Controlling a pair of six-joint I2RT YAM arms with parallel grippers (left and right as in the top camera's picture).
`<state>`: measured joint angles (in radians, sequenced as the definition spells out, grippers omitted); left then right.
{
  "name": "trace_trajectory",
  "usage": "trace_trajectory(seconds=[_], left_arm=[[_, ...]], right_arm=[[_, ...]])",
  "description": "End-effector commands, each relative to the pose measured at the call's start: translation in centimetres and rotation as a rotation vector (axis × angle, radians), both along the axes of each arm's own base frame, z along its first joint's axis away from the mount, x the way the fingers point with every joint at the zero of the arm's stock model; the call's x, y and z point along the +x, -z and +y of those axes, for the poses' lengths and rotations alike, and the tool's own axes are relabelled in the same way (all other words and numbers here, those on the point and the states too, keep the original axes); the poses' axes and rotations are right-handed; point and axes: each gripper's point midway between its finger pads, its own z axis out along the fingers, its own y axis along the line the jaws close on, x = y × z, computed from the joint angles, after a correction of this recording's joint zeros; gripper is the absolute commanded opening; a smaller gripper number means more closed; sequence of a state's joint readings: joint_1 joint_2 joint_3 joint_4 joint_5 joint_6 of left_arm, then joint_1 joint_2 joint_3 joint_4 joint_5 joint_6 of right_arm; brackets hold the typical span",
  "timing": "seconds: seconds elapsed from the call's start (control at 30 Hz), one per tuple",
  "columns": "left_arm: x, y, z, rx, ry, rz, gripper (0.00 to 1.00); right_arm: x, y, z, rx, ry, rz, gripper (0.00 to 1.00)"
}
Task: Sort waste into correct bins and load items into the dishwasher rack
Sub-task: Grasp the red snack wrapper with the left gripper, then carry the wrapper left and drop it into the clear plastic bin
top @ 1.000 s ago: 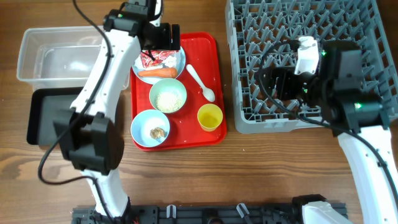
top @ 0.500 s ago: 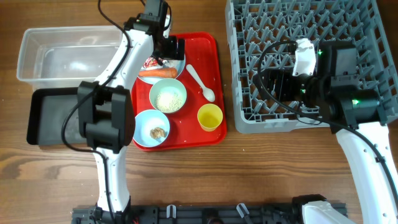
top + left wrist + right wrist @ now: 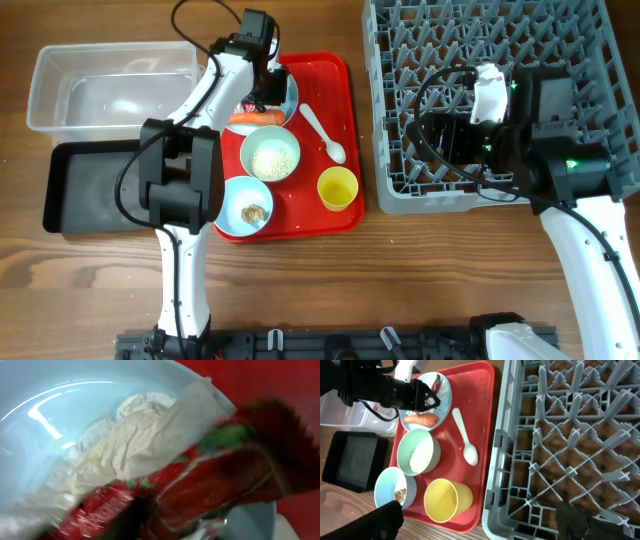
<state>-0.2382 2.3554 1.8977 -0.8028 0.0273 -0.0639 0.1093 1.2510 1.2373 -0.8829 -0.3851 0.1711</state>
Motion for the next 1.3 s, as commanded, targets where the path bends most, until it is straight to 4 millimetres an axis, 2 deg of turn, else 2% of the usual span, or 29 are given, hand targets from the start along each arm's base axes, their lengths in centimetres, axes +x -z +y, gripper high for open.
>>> trace_trajectory(seconds=[0.0, 0.07, 0.13, 0.2, 0.37, 0.4, 0.5, 0.57, 0.6, 0.63, 0.67, 0.73, 0.83, 0.9, 0.97, 1.03, 1.07, 1.13, 1.17, 1.27], left_arm=[[0.0, 1.1, -0.4, -0.01, 0.011, 0.018, 0.04], [0.4, 0.6, -0.3, -0.014, 0.008, 0.0, 0.04], [0.8, -0.7, -0.2, -0.022, 0.002, -0.023, 0.04], [1.5, -3.8, -0.3, -0.036, -0.003, -0.081, 0.04], [2.8, -15.3, -0.1, -0.067, -0.014, -0.309, 0.04], [2.0, -19.5, 0.9, -0.045, -0.035, -0.381, 0.04], [0.4, -24.1, 3.5, 0.037, -0.098, -0.455, 0.04], [-1.0, -27.1, 6.6, 0.113, -0.171, -0.499, 0.04], [-1.3, -27.6, 7.7, 0.135, -0.195, -0.507, 0.04], [-1.7, -28.4, 9.6, 0.171, -0.238, -0.516, 0.04], [-2.0, -28.5, 12.6, 0.209, -0.301, -0.505, 0.04], [-2.3, -27.6, 16.2, 0.232, -0.367, -0.468, 0.04], [-2.3, -24.3, 20.9, 0.22, -0.444, -0.375, 0.04], [-2.0, -22.2, 22.5, 0.198, -0.465, -0.324, 0.04], [-1.7, -18.6, 24.5, 0.174, -0.492, -0.243, 0.06], [-1.7, -15.7, 25.2, 0.148, -0.501, -0.176, 0.1], [-1.8, -14.3, 25.3, 0.133, -0.5, -0.14, 0.24], [-1.9, -12.3, 25.1, 0.119, -0.493, -0.09, 0.86], [-1.9, -12.1, 25.1, 0.119, -0.493, -0.085, 1.0], [-1.5, -13.2, 25.1, 0.118, -0.493, -0.117, 1.0]], right_arm=[[0.0, -0.4, 0.2, 0.019, 0.001, 0.008, 1.0], [0.0, -0.4, 0.2, 0.019, 0.001, 0.008, 1.0], [0.0, -0.4, 0.2, 0.019, 0.001, 0.009, 1.0], [-0.1, -0.3, 0.2, 0.018, 0.001, 0.013, 1.0], [0.0, -0.3, 0.0, 0.012, 0.006, 0.012, 0.99], [-0.2, -0.2, 0.0, 0.011, 0.006, 0.019, 0.98], [-0.3, 0.0, 0.0, 0.007, 0.008, 0.029, 0.98], [-0.4, 0.0, 0.0, 0.006, 0.008, 0.032, 0.98], [-0.4, 0.0, -0.1, 0.006, 0.008, 0.032, 0.98], [-0.4, 0.0, -0.1, 0.006, 0.008, 0.033, 0.98], [-0.4, 0.0, -0.1, 0.007, 0.008, 0.032, 0.98], [-0.4, 0.0, -0.1, 0.007, 0.008, 0.032, 0.98], [-0.4, 0.0, -0.1, 0.007, 0.008, 0.032, 0.98], [-0.4, 0.0, -0.1, 0.007, 0.008, 0.032, 0.98], [-0.4, 0.0, -0.1, 0.007, 0.009, 0.033, 0.98], [-0.5, 0.1, -0.1, 0.006, 0.008, 0.038, 0.98], [-0.6, 0.2, -0.1, 0.006, 0.008, 0.041, 0.98], [-0.6, 0.2, -0.1, 0.005, 0.008, 0.043, 0.98], [-0.6, 0.2, -0.1, 0.005, 0.008, 0.042, 0.98], [-0.5, 0.2, -0.1, 0.001, 0.011, 0.039, 0.98]])
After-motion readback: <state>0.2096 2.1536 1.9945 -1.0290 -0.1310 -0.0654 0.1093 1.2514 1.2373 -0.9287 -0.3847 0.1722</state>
